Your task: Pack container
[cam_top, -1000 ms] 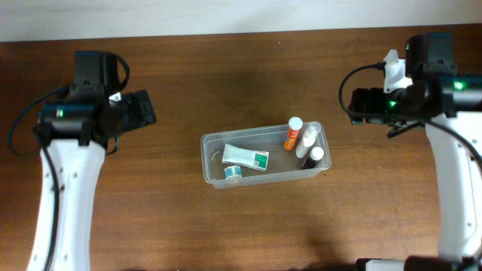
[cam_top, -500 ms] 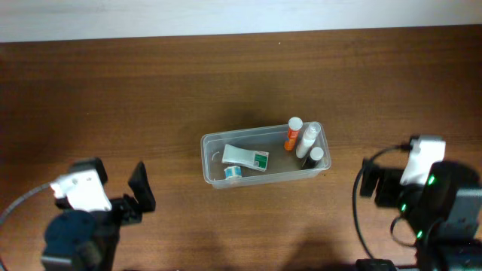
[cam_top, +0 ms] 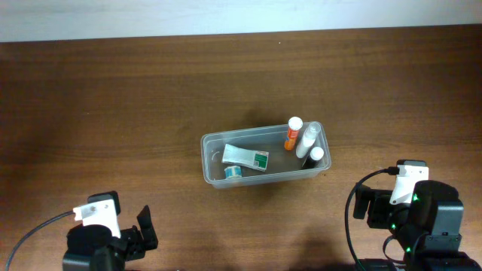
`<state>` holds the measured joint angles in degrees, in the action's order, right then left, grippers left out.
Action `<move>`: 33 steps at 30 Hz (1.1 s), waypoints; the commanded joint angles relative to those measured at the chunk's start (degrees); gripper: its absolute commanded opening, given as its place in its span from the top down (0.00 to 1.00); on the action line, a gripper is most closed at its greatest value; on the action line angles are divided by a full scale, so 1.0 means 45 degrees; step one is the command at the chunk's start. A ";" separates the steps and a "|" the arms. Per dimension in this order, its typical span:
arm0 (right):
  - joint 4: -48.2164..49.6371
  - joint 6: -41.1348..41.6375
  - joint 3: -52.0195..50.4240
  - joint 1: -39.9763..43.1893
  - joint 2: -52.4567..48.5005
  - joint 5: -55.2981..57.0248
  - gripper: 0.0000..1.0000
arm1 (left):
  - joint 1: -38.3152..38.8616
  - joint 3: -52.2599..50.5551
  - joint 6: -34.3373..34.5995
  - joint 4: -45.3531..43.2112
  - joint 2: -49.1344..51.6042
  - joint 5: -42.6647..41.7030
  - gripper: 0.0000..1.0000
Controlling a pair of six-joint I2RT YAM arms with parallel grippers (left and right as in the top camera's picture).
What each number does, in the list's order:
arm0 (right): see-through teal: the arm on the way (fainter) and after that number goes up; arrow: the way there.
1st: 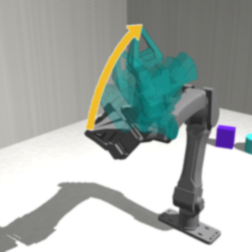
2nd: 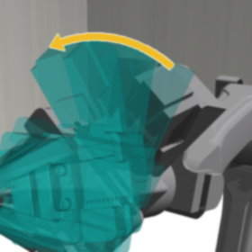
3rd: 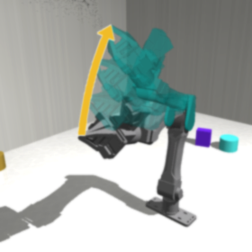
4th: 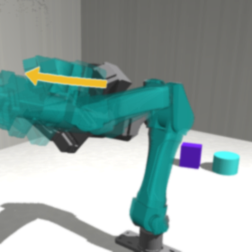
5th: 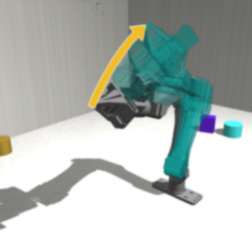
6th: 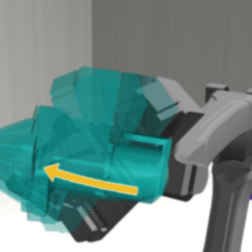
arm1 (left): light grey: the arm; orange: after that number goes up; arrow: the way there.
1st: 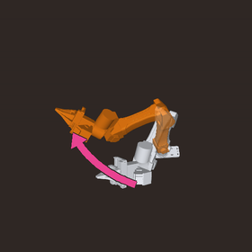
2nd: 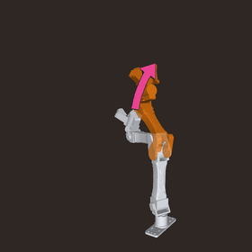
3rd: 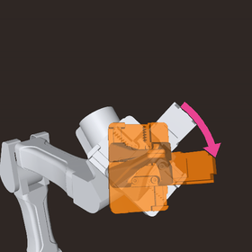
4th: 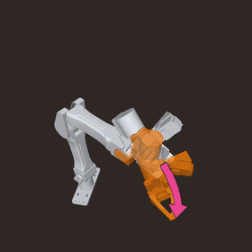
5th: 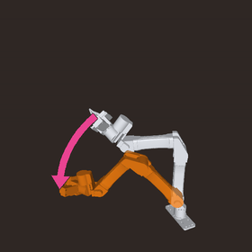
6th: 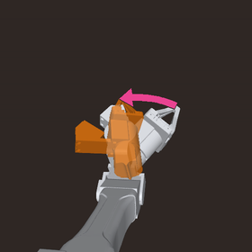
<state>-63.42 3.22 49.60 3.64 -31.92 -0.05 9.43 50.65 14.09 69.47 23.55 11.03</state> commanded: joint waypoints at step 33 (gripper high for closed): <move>1.3576 -0.0243 -1.0953 -0.0903 0.7038 -0.0403 0.02 | 0.0058 -0.0049 -0.0112 0.0000 -0.0087 0.0180 0.01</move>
<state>-1.65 2.52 0.64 -0.05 -0.75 -3.68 9.43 50.54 14.09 69.52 23.55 11.05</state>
